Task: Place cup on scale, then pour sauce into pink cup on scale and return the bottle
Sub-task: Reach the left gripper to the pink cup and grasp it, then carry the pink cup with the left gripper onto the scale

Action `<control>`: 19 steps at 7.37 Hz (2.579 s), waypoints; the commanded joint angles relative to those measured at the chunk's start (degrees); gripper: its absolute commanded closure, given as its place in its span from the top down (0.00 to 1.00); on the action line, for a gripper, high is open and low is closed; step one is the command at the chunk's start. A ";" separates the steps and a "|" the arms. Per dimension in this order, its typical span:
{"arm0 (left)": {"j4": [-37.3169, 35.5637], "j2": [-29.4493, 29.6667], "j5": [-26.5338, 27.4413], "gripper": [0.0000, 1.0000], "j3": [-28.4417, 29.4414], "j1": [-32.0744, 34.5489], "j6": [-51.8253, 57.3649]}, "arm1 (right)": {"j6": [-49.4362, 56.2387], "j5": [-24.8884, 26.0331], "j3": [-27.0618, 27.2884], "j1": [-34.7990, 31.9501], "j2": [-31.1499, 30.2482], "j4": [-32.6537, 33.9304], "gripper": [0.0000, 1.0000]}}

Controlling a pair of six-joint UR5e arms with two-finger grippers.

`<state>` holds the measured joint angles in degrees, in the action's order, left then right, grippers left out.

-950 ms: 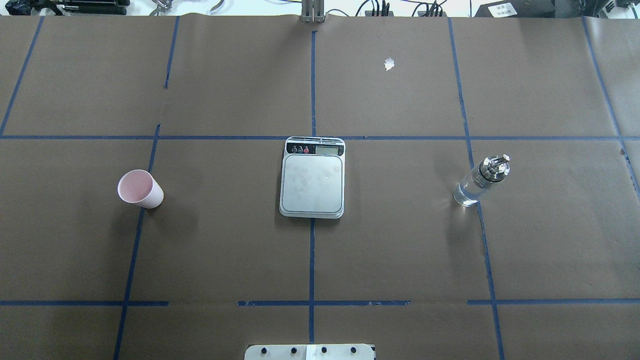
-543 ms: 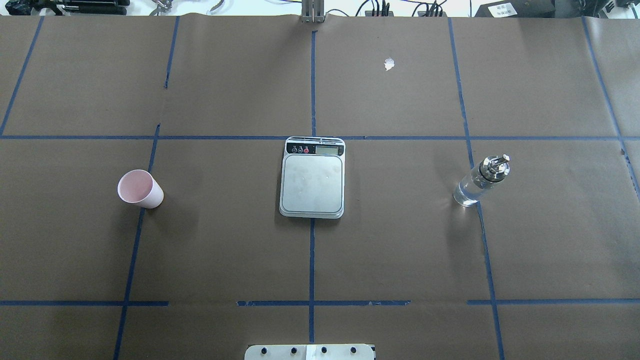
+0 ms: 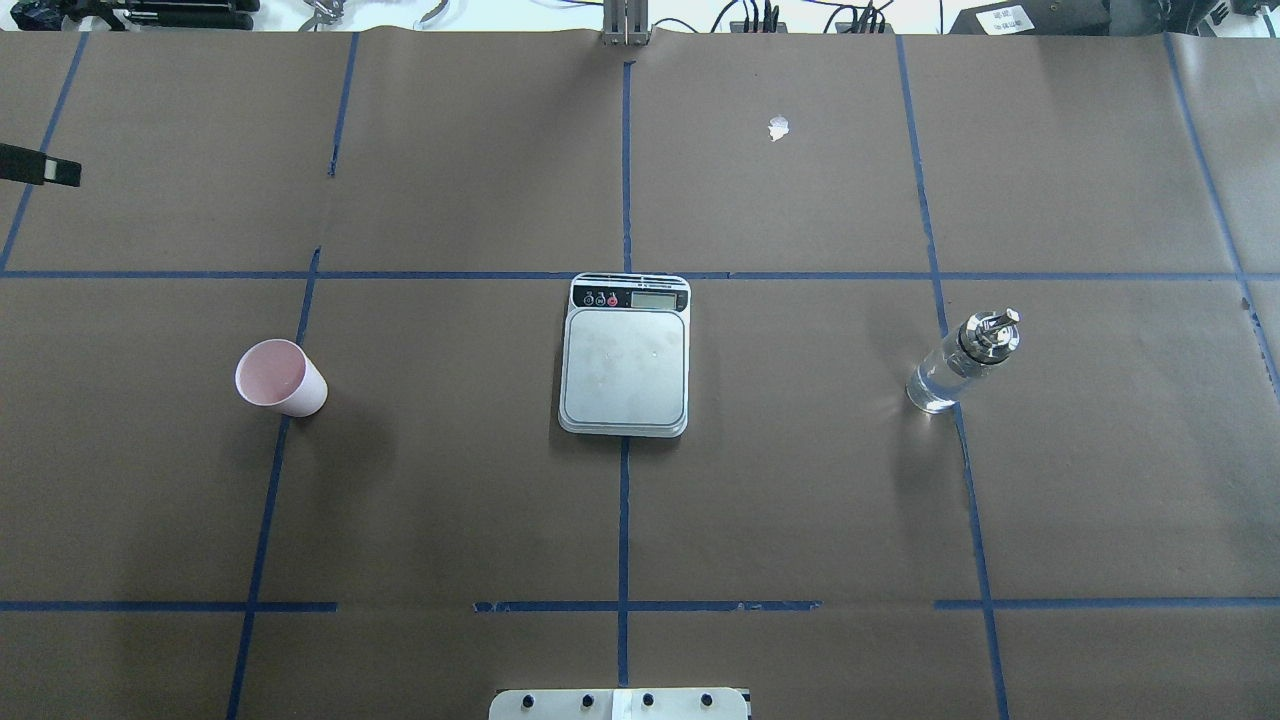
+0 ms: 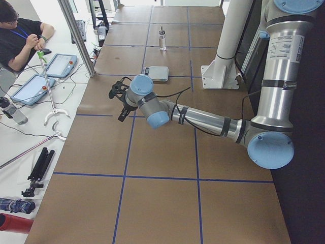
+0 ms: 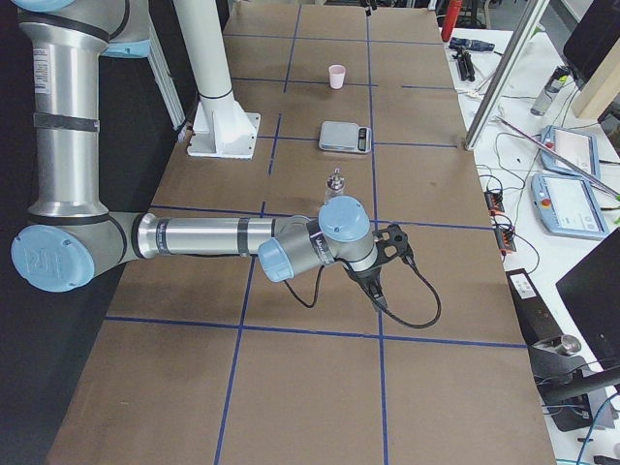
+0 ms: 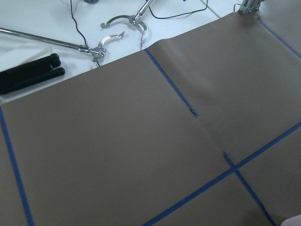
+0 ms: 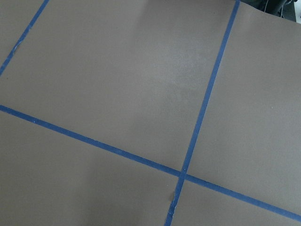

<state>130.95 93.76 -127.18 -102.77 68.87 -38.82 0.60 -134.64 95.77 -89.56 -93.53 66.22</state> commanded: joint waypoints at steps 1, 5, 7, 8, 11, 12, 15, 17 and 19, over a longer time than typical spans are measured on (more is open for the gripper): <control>-6.55 -1.03 9.45 0.92 -4.62 -10.37 -11.07 | 0.01 0.00 -0.49 0.00 -0.25 -0.03 1.00; -7.12 -3.94 17.57 0.59 -5.86 -25.77 -23.65 | 0.01 0.00 -1.46 0.00 -0.16 -0.03 1.00; -7.20 -3.94 17.49 0.59 -6.04 -26.68 -23.85 | 0.01 0.00 -1.46 0.00 -0.16 -0.03 1.00; -7.29 -4.03 17.49 0.58 -5.87 -26.85 -23.76 | 0.01 0.00 -1.37 0.00 -0.16 -0.03 1.00; -7.38 -4.11 17.66 0.00 -5.78 -27.65 -24.55 | 0.01 0.00 -1.46 0.00 -0.16 -0.03 1.00; -7.47 -4.12 18.62 0.00 -5.60 -27.65 -24.46 | 0.01 0.00 -1.46 0.00 -0.16 -0.03 1.00; -19.17 0.51 18.02 0.00 -10.58 -27.65 -23.76 | 0.01 0.00 -1.37 0.00 -0.25 -0.03 1.00; -40.58 17.93 16.62 0.00 -12.37 -28.08 -24.11 | 0.01 -0.09 -1.37 0.00 -0.25 -0.03 1.00; -45.08 27.23 15.03 0.00 -8.79 -28.96 -26.38 | 0.01 -0.09 -1.37 0.00 -0.16 -0.03 1.00</control>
<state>89.48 114.80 -111.26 -113.85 40.53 -63.59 0.61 -134.73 94.39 -89.56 -93.76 66.18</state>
